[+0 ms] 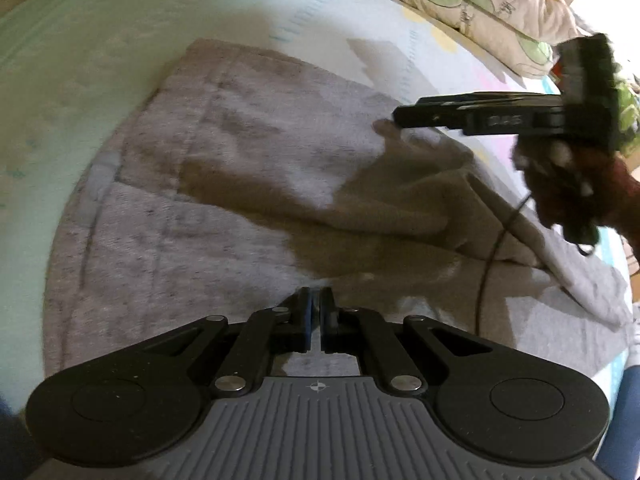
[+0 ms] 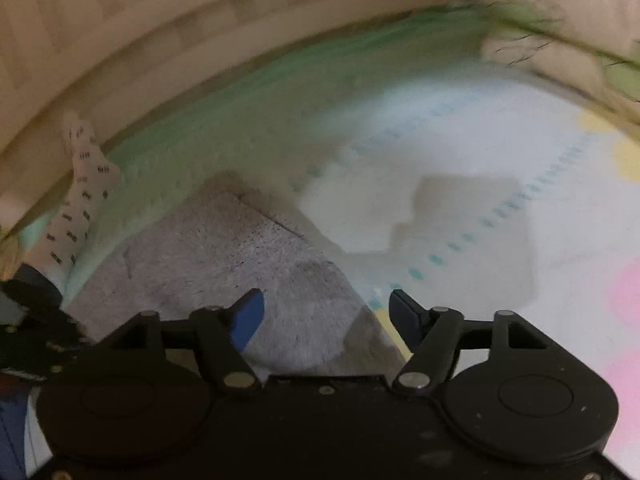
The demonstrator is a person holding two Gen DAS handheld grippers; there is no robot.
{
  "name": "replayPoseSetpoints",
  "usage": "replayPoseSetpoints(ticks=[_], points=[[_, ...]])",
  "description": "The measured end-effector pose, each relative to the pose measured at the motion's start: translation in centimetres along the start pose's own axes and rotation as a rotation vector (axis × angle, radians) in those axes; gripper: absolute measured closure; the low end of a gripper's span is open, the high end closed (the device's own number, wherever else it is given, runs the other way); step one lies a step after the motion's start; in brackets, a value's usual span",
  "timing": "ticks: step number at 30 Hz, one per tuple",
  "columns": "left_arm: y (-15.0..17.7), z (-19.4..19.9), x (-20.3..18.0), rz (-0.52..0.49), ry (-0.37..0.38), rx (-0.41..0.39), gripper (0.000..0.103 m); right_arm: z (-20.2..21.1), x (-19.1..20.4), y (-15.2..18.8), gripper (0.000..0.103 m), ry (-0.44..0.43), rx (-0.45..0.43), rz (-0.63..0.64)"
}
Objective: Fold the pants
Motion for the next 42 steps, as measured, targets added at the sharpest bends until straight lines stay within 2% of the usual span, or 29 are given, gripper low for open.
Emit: replayPoseSetpoints(ticks=[4,5,6,7,8,9,10,12,16,18,20,22,23,27,33,36,38,42], points=[[-0.5,1.4,1.4,0.040,-0.010,-0.039,0.100,-3.0,-0.2,-0.7,0.022,-0.028,0.076,0.040],[-0.8,1.7,1.7,0.048,-0.015,-0.052,0.100,-3.1,-0.1,-0.7,0.022,-0.042,0.070,0.044],[-0.9,1.9,2.0,0.053,-0.018,-0.061,0.100,-2.9,-0.2,-0.4,0.031,-0.062,0.059,0.048],[-1.2,2.1,2.1,0.056,-0.023,-0.067,0.100,-2.8,0.0,-0.4,0.064,-0.096,0.058,0.039],[-1.4,2.1,2.1,0.054,-0.029,-0.072,0.100,-2.6,0.0,-0.5,0.078,-0.125,0.071,0.016],[-1.8,2.0,2.2,0.053,-0.033,-0.072,0.100,-2.9,0.1,-0.7,0.088,-0.154,0.087,0.001],[-2.0,1.9,2.3,0.056,-0.039,-0.067,0.100,-2.3,0.8,-0.8,0.088,-0.152,0.075,0.019],[-2.4,1.8,2.8,0.057,-0.048,-0.060,0.100,0.1,2.3,-1.0,0.089,-0.095,0.009,0.093],[-2.8,1.5,3.8,0.079,-0.113,-0.089,0.100,7.3,4.3,-1.1,0.089,-0.100,-0.166,0.076],[-2.9,1.7,4.7,0.148,-0.071,-0.111,0.100,10.8,6.4,-0.4,0.090,-0.113,-0.226,0.116],[-2.7,2.5,5.5,0.221,-0.045,-0.141,0.100,13.2,9.2,1.2,0.090,-0.138,-0.249,0.156],[-2.5,3.6,6.0,0.252,-0.043,-0.168,0.100,14.4,12.3,3.8,0.090,-0.149,-0.234,0.200],[-2.4,4.2,6.0,0.261,-0.048,-0.177,0.100,14.6,13.7,5.1,0.090,-0.143,-0.229,0.230],[-2.2,7.1,5.3,0.159,-0.226,-0.193,0.100,14.4,17.5,11.0,0.090,-0.103,-0.191,0.290],[-2.2,13.0,4.7,0.121,-0.359,-0.334,0.100,12.7,19.0,15.4,0.090,-0.039,-0.155,0.296],[-2.7,14.5,3.0,0.084,-0.382,-0.382,0.100,12.3,19.5,16.4,0.090,-0.027,-0.146,0.317],[-2.9,14.6,1.3,0.038,-0.371,-0.395,0.099,11.6,20.3,16.7,0.090,-0.014,-0.141,0.355],[-1.7,12.5,-1.3,-0.015,-0.285,-0.332,0.099,8.6,23.0,17.5,0.089,0.024,-0.128,0.415]])
Point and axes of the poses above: each gripper's, at about its wrist camera, not at the fingertips, and z roughly against the way its jaws point, x to its left, y to its underside, the point moved 2 cm from there along -z, roughly the way its jaws point, and after that the axes turned 10 degrees about y, right-handed, at the moved point
